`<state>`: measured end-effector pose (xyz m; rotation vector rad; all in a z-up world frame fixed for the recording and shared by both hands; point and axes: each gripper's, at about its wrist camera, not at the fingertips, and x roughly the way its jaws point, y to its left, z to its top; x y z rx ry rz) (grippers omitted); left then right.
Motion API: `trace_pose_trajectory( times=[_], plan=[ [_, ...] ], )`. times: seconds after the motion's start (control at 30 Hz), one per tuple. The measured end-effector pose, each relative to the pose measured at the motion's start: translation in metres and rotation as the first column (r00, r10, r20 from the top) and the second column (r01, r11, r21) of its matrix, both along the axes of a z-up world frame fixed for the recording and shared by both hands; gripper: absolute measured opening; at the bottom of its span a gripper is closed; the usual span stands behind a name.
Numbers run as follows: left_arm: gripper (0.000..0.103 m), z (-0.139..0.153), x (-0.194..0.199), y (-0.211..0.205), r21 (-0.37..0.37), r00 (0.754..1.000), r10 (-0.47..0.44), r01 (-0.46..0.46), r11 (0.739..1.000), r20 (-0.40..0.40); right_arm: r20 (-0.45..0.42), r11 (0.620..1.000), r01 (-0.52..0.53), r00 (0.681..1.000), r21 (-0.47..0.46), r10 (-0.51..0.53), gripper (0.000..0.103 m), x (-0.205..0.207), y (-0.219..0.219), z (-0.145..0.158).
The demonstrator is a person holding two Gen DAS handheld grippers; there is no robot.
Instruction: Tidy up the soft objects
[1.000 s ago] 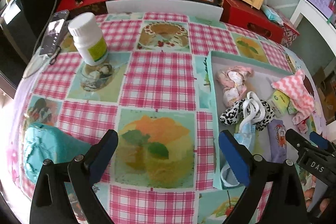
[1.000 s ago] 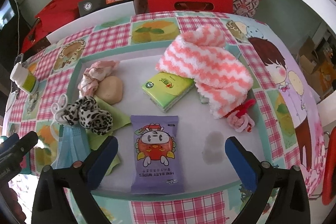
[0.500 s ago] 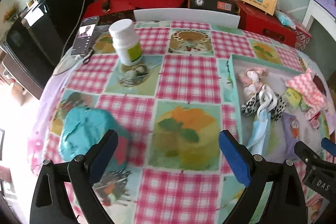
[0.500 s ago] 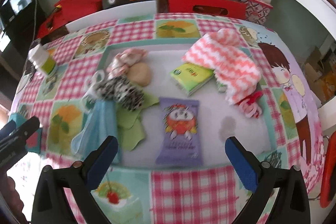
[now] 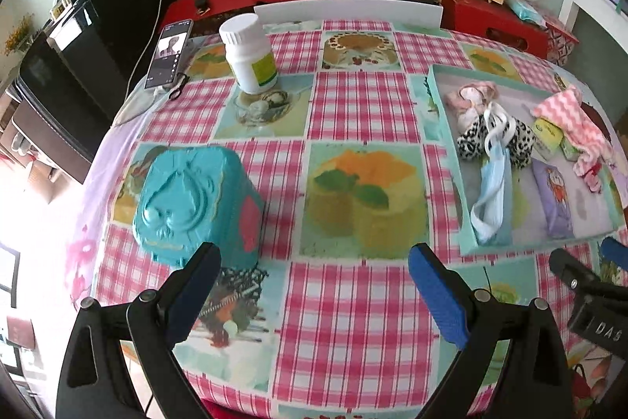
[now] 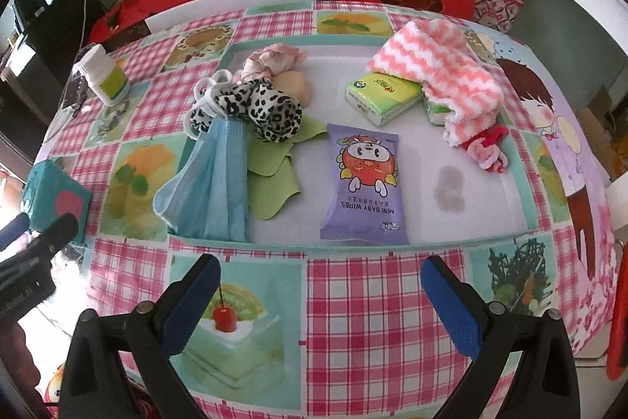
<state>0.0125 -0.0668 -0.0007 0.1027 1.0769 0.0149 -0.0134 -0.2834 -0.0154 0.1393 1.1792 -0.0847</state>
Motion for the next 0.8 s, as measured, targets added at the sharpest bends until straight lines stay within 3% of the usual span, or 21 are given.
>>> trace_pose_trajectory(
  times=[0.2,0.8],
  plan=[
    [0.096,-0.01,-0.009,-0.001,0.022,0.999,-0.01,0.011,1.0,-0.035,0.022,1.0,0.006,1.0,-0.005,-0.006,0.103,-0.006,-0.002,0.005],
    [0.097,-0.009,-0.019,-0.004,0.032,1.0,-0.022,0.023,0.999,-0.022,0.03,1.0,-0.006,1.0,-0.024,0.007,0.103,-0.008,-0.001,0.005]
  ],
)
